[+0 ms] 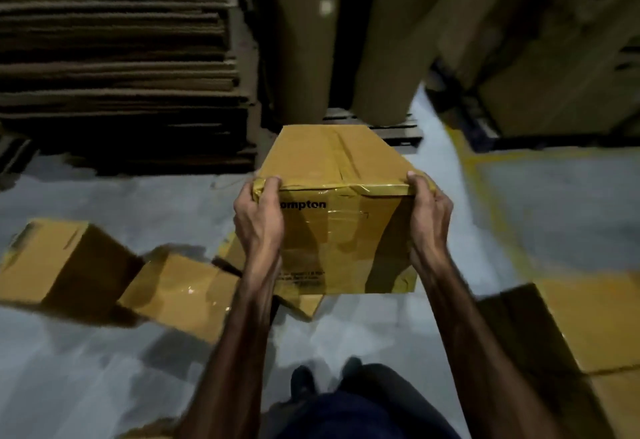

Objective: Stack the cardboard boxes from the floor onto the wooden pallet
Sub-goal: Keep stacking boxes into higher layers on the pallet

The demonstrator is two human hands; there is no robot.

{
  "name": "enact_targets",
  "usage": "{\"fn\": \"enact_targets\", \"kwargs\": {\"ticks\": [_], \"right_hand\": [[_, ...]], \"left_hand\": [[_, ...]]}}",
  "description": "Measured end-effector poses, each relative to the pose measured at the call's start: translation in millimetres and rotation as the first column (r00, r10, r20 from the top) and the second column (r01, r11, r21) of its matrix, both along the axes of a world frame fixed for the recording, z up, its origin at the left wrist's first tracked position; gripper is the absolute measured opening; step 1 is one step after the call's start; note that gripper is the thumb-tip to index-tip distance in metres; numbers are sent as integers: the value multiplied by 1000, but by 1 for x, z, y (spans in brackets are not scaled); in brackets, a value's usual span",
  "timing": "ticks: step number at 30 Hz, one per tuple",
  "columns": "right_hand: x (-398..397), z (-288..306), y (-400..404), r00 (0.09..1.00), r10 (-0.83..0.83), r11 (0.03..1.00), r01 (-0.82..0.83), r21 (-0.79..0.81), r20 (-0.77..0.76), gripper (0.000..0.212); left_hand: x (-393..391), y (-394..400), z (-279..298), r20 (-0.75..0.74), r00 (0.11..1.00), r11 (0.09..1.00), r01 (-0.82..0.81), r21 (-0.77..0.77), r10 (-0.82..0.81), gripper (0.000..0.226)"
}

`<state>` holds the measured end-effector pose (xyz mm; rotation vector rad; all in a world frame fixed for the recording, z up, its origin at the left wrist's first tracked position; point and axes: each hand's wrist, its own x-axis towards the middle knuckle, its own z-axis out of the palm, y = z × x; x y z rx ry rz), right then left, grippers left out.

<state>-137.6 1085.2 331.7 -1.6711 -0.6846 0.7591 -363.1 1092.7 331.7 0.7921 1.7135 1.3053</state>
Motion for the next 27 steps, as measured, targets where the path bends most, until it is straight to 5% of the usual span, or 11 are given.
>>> {"fn": "enact_targets", "kwargs": {"ticks": [4,8,12,21,27], "right_hand": [[67,19,-44,972,-233,972,233,27,-2,42],[123,37,-98,905,-424,903,424,62,-17,57],[170,54,-163,818,-574,805,571,162,-31,43],[258,91,-327,634,-765,591,762,265,-115,22],[305,103,-428,446,-879,396,880,264,-170,33]], "left_hand": [[71,-1,24,-34,983,983,181,-4,-182,41],[139,-14,44,-63,927,928,371,28,-369,58],[210,-41,63,-97,858,855,513,80,-505,52],[360,-146,109,-154,632,612,775,159,-760,52],[461,-220,131,-155,438,416,896,158,-885,88]]}}
